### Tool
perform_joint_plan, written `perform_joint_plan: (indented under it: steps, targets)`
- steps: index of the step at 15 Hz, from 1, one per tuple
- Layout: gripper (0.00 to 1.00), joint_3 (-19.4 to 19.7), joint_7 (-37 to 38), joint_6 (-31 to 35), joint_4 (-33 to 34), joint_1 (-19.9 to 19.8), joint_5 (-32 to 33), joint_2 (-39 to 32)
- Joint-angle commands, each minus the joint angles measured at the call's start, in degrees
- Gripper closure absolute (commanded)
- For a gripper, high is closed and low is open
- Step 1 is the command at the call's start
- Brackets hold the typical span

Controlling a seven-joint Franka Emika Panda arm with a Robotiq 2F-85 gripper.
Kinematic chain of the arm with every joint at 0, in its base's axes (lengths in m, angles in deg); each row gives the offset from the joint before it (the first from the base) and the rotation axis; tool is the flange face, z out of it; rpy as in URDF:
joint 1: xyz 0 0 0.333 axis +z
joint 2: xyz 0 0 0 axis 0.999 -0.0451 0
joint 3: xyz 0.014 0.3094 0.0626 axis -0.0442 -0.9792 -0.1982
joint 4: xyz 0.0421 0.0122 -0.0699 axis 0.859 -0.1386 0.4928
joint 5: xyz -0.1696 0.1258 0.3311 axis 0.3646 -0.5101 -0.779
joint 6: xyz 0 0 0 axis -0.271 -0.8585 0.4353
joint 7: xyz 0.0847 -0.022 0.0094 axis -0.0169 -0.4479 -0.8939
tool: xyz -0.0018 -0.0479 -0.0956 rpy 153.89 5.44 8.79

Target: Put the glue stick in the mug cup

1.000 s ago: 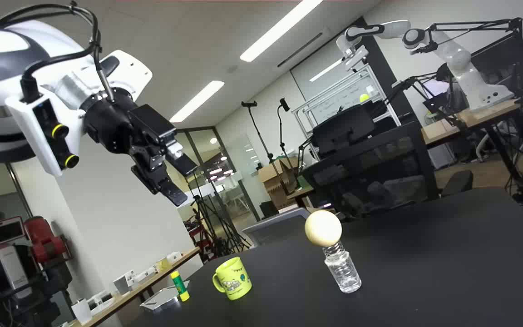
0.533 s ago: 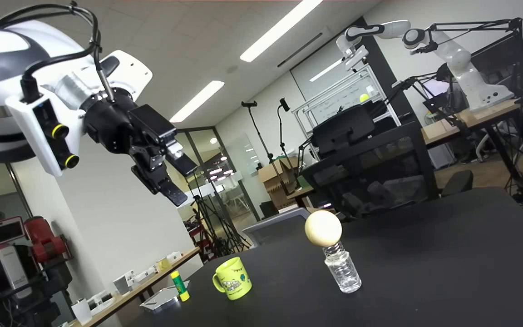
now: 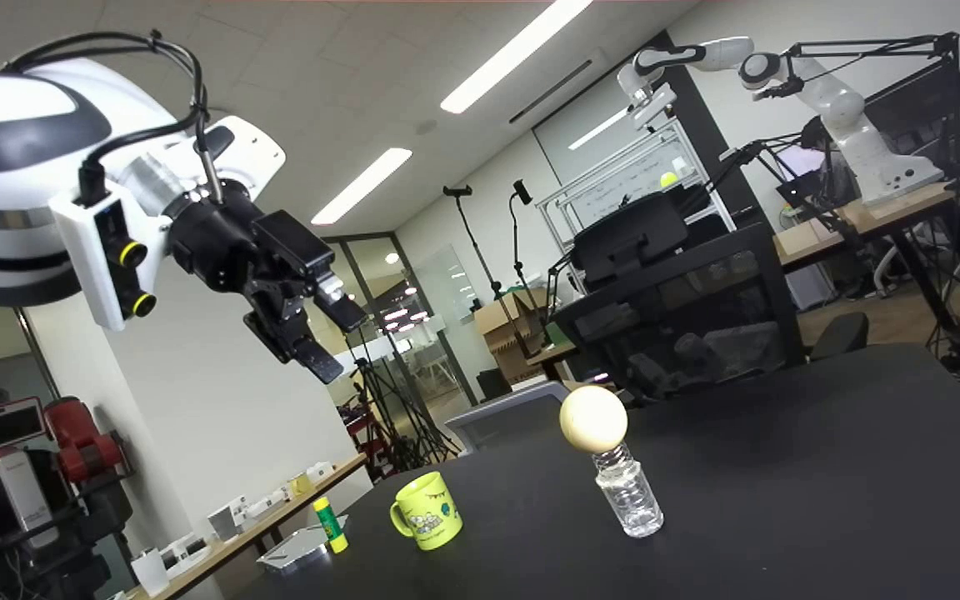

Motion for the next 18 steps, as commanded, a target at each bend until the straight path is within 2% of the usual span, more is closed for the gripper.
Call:
perform_joint_plan:
  steps: [1,6,10,11,12,18]
  targets:
    - [0.0,-2.6,0.2,1.2,3.5,6.3,-4.0,-5.2]
    - [0.0,-7.8,-4.5,2.2,5.8,21.1,-15.8,-9.8]
    - [0.0,-11.2,-10.3,0.2,8.1,30.2,-22.1,-12.0]
    - [0.0,-11.7,-11.2,-1.4,8.4,30.9,-22.1,-12.1]
    - [0.0,-11.9,-8.3,1.2,6.4,29.4,-20.8,-11.0]
    - [0.0,-12.1,-8.4,1.1,6.4,29.3,-20.9,-11.2]
